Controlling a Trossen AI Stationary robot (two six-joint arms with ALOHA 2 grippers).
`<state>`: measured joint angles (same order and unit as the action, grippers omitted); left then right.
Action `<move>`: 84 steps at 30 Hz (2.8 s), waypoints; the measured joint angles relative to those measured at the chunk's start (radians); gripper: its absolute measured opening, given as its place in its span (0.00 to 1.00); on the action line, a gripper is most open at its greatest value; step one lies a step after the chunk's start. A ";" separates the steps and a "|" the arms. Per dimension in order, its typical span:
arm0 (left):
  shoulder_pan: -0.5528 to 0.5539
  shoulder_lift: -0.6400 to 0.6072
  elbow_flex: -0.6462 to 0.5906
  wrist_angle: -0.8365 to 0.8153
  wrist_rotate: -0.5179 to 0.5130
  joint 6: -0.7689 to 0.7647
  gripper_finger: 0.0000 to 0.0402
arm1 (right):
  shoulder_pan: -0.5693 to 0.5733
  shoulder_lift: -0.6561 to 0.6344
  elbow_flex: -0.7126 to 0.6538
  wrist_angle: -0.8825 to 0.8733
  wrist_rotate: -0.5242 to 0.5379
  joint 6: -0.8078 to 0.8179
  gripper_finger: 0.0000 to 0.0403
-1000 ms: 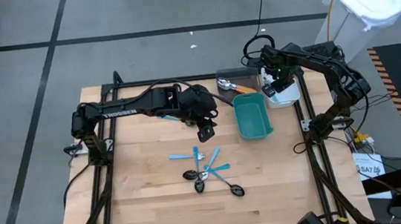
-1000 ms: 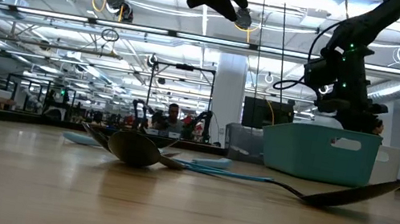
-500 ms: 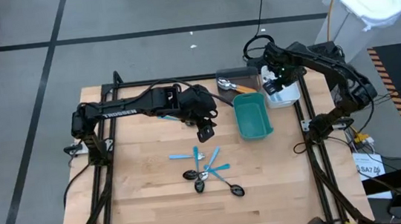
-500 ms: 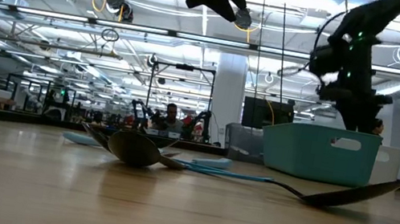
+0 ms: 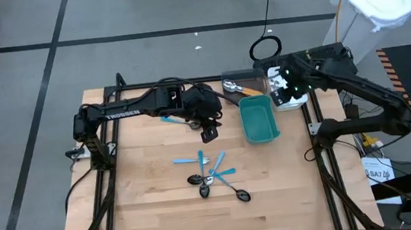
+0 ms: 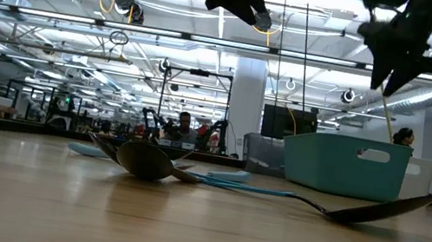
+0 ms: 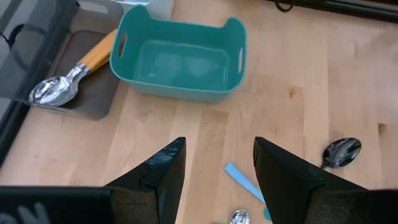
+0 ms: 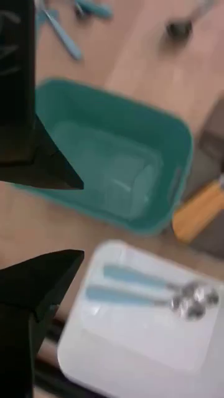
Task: Sort silverware by color (type)
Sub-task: Put the light blue spoon into the white bin
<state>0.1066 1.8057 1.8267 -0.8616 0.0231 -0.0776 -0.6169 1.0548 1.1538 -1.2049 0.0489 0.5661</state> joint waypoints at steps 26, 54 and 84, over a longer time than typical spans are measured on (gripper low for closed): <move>-0.167 0.033 -0.008 -0.015 0.005 -0.026 0.46 | 0.617 0.006 0.000 0.197 0.238 0.314 0.41; -0.101 -0.012 -0.491 -0.129 0.085 0.103 0.46 | 0.935 0.100 0.000 -0.031 0.343 0.570 0.41; -0.090 -0.400 -0.987 0.366 0.010 0.111 0.46 | 1.060 0.100 0.000 0.035 0.479 0.732 0.41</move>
<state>0.0170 1.4055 0.8400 -0.4960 0.0330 0.0334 0.4427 1.1545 1.1538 -1.1695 0.5280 1.2980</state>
